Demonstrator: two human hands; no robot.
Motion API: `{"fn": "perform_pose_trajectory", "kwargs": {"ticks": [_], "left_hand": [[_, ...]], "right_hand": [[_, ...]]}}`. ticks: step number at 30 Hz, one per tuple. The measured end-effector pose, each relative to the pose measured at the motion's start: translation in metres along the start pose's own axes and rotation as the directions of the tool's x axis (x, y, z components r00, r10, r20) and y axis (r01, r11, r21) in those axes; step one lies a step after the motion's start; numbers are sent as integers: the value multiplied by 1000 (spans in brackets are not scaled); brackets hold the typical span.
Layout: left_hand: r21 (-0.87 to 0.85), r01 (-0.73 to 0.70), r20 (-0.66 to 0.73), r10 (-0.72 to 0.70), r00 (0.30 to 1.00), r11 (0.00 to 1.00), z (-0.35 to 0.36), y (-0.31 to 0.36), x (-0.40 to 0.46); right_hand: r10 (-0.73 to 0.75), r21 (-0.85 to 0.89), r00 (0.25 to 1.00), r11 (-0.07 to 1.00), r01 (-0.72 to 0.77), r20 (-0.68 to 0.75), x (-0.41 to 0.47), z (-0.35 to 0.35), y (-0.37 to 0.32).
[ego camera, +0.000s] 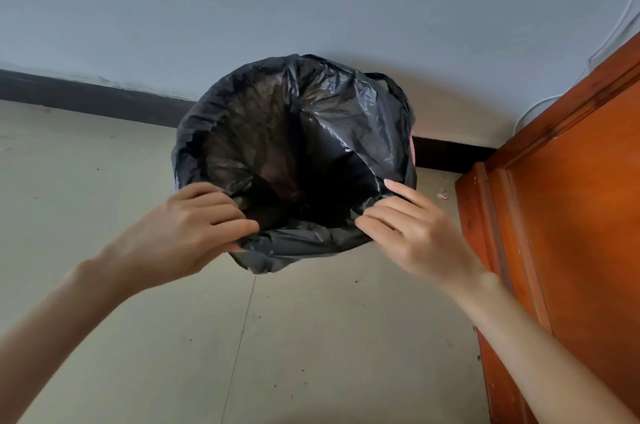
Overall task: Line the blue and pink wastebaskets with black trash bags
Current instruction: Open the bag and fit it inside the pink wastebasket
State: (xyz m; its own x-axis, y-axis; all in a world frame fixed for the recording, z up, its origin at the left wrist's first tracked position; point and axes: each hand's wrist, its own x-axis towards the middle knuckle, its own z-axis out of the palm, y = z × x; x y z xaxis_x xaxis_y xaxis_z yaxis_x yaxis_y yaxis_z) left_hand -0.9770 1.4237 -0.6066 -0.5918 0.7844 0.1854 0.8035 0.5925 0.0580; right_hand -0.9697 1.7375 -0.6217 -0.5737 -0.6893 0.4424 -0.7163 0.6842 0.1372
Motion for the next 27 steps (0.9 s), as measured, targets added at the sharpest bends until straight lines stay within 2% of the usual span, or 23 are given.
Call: {"fn": "perform_pose_trajectory", "kwargs": {"ticks": [3, 6, 11, 12, 15, 17, 20, 27], "left_hand": [[31, 95, 5, -95, 995, 995, -2, -12, -12], [-25, 145, -64, -146, 987, 989, -2, -1, -5], [-66, -27, -160, 16, 987, 997, 15, 42, 37], [-64, -47, -166, 36, 985, 997, 17, 44, 39], [-101, -38, -168, 21, 986, 994, 18, 39, 32], [-114, -19, -160, 1, 987, 993, 16, 31, 26], [-120, 7, -163, -27, 986, 993, 15, 17, 18], [-95, 113, -160, -127, 979, 989, 17, -10, -1]], "right_hand": [[-1, -16, 998, 1000, 0, -56, 2, 3, -12], [28, 2, 996, 1000, -28, -83, 5, 7, -21], [50, 113, 993, 993, -38, -108, 8, 5, -33], [77, 187, 990, 981, -54, -119, 5, 1, -30], [318, 363, 932, 900, -239, -175, -10, -14, -13], [356, 285, 928, 906, -314, -109, -15, -18, 2], [232, 161, 972, 959, -235, 37, -11, -16, 16], [136, 332, 976, 925, -187, 171, 21, -23, 13]]}}
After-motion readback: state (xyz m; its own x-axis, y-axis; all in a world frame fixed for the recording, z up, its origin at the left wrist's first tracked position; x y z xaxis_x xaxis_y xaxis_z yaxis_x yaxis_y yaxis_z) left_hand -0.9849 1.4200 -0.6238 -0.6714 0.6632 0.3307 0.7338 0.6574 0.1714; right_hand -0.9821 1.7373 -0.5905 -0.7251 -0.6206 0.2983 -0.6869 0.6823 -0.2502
